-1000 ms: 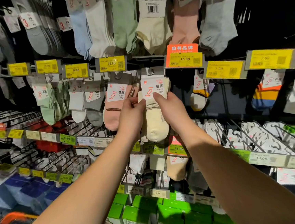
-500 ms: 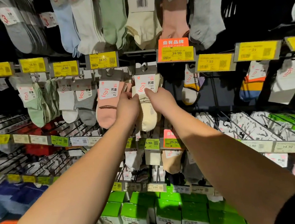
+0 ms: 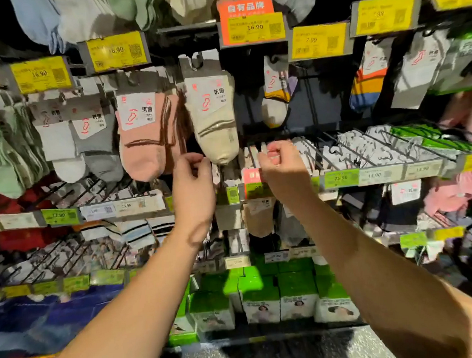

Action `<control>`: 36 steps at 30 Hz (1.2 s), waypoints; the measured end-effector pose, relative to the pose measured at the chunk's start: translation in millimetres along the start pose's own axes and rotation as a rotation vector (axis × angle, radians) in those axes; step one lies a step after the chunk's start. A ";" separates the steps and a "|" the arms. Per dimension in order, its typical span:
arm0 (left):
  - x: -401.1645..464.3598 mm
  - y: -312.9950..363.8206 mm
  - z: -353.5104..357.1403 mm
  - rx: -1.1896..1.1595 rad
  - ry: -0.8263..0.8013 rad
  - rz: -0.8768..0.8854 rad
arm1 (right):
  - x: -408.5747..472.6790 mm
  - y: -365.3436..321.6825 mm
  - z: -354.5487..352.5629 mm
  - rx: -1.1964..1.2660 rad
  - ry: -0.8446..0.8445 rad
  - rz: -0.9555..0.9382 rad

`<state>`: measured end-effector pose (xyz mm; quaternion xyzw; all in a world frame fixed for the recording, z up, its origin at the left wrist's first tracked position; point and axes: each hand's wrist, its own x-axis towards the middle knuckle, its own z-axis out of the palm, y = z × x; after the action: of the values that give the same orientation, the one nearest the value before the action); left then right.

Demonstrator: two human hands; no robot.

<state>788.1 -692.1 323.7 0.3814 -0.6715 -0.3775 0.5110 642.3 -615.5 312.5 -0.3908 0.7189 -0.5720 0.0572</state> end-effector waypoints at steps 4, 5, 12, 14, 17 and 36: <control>-43.1 -15.7 28.3 -0.123 -0.228 -0.074 | -44.5 44.4 -30.6 -0.115 -0.114 0.108; -54.6 -20.5 38.2 -0.122 -0.287 -0.102 | -55.0 56.4 -39.9 -0.146 -0.142 0.141; -136.5 -40.9 107.6 0.266 -0.625 -0.147 | -131.6 152.5 -112.2 -0.268 -0.212 0.326; -164.9 -46.5 130.5 0.344 -0.727 -0.123 | -153.9 182.7 -138.3 -0.285 -0.231 0.388; -213.7 -50.3 170.9 0.419 -0.811 -0.106 | -182.2 228.9 -186.5 -0.302 -0.314 0.524; -525.6 67.6 457.4 0.412 -1.359 -0.152 | -338.4 408.2 -541.2 -0.349 0.034 1.002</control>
<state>432.1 -137.8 86.8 0.1964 -0.8707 -0.4315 -0.1307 386.1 34.2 18.6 0.0062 0.9028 -0.3528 0.2460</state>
